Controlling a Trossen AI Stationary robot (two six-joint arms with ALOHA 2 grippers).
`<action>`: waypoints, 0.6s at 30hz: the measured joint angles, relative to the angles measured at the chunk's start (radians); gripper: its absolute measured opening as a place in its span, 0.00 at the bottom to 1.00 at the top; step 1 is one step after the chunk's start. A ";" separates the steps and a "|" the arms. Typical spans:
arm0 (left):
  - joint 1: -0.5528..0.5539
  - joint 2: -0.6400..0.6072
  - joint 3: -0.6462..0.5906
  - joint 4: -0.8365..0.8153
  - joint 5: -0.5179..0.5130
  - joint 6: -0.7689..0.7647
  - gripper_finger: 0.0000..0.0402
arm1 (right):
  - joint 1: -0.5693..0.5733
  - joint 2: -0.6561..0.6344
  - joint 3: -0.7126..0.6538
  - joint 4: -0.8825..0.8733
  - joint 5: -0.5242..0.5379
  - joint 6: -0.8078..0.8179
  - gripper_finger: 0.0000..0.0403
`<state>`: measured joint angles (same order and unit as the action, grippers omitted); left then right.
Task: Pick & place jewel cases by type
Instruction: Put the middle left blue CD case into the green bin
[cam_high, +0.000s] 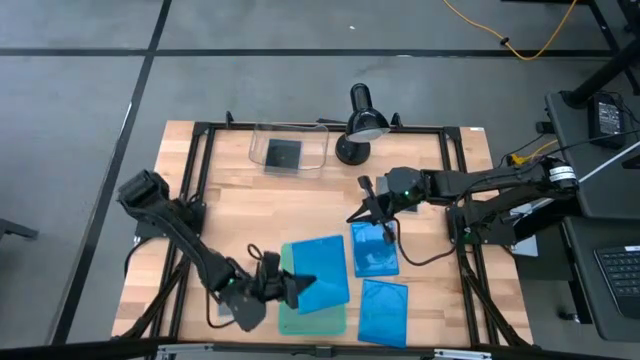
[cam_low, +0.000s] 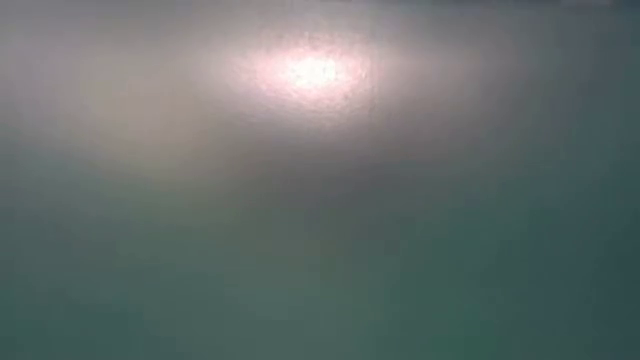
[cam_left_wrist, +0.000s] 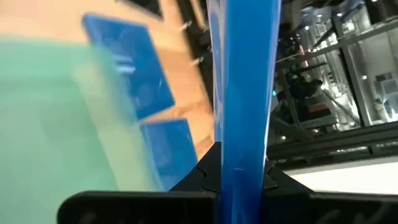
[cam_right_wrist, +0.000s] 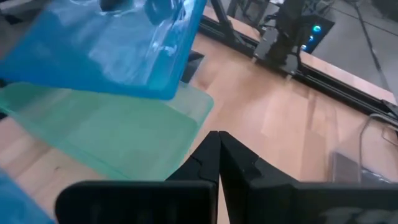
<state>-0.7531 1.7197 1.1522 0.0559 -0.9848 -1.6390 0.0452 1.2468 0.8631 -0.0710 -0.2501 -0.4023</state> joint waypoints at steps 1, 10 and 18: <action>-0.008 0.012 0.000 -0.002 0.001 -0.030 0.02 | 0.000 -0.005 0.000 -0.004 -0.012 0.000 0.02; -0.038 0.053 0.000 -0.101 0.129 -0.203 0.02 | 0.000 -0.039 0.000 -0.076 -0.015 -0.004 0.02; -0.035 0.054 0.000 -0.253 0.257 -0.367 0.02 | 0.000 -0.039 0.000 -0.083 -0.016 -0.030 0.02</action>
<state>-0.7885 1.7737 1.1522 -0.1975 -0.7273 -2.0060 0.0456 1.2076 0.8631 -0.1544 -0.2657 -0.4322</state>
